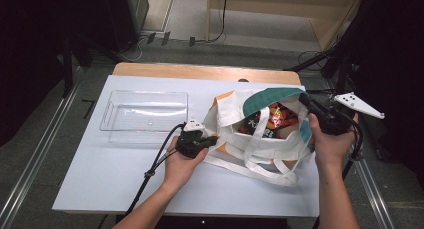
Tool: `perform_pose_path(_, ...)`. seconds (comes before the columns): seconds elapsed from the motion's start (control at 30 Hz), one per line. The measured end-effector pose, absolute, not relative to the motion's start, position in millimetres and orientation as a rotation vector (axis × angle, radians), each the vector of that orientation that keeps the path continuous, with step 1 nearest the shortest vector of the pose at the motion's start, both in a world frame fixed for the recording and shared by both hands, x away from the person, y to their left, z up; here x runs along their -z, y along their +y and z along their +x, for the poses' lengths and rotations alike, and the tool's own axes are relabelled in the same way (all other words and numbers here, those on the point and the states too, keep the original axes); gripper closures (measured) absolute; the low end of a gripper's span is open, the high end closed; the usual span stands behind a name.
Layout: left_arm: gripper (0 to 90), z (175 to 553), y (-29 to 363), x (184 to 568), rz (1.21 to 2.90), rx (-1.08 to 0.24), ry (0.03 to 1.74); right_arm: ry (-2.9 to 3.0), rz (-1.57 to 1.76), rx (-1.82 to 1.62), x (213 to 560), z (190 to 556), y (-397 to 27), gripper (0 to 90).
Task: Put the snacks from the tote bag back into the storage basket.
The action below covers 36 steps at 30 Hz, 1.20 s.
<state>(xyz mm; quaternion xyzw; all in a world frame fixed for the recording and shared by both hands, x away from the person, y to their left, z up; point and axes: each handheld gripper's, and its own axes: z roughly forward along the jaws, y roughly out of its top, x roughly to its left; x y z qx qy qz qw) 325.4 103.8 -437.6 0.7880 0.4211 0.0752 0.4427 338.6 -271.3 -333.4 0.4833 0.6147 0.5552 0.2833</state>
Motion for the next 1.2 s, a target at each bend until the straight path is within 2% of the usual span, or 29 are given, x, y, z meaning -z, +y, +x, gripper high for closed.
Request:
perform_pose_path(0.17, 90.0, 317.9, 109.1, 432.3, 1.887, -0.223, 1.005, 1.670, 1.286, -1.469, 332.9, 345.2, -269.5, 87.9)
perform_pose_path(0.37, 90.0, 315.6, 117.4, 437.4, 1.949, -0.288, 1.029, 1.648, 1.307, -1.454, 336.8, 347.2, -275.7, 87.9)
perform_pose_path(0.5, 90.0, 313.9, 120.4, 441.2, 1.945, -0.284, 1.037, 1.643, 1.317, -1.446, 336.8, 350.4, -279.5, 87.8)
perform_pose_path(0.57, 90.0, 311.7, 121.1, 438.0, 1.850, -0.259, 1.006, 1.696, 1.361, -1.460, 343.5, 358.7, -281.2, 87.6)
perform_pose_path(0.6, 85.9, 311.6, 120.6, 435.8, 1.824, -0.275, 0.999, 1.723, 1.367, -1.459, 347.1, 361.7, -281.0, 87.6)
perform_pose_path(0.67, 64.2, 314.9, 118.5, 432.9, 1.804, -0.267, 0.999, 1.746, 1.377, -1.457, 352.9, 364.4, -280.3, 87.6)
perform_pose_path(0.73, 49.5, 319.6, 114.3, 432.7, 1.810, -0.282, 1.012, 1.755, 1.392, -1.463, 355.9, 365.5, -281.1, 87.6)
perform_pose_path(0.8, 41.0, 325.3, 111.5, 432.5, 1.802, -0.301, 1.029, 1.762, 1.395, -1.476, 357.0, 365.4, -282.2, 87.6)
perform_pose_path(0.93, 35.0, 341.4, 106.9, 431.6, 1.757, -0.237, 1.070, 1.777, 1.384, -1.491, 357.2, 362.7, -282.6, 87.6)
perform_pose_path(1.03, 39.0, 349.9, 98.5, 431.4, 1.741, -0.182, 1.048, 1.792, 1.367, -1.498, 357.9, 361.1, -282.1, 87.8)
perform_pose_path(1.13, 58.8, 350.2, 88.7, 427.3, 1.790, -0.209, 0.998, 1.804, 1.351, -1.499, 358.3, 359.9, -281.1, 87.9)
perform_pose_path(1.2, 82.1, 347.8, 87.9, 423.7, 1.830, -0.260, 1.000, 1.807, 1.344, -1.495, 357.9, 358.2, -281.0, 87.9)
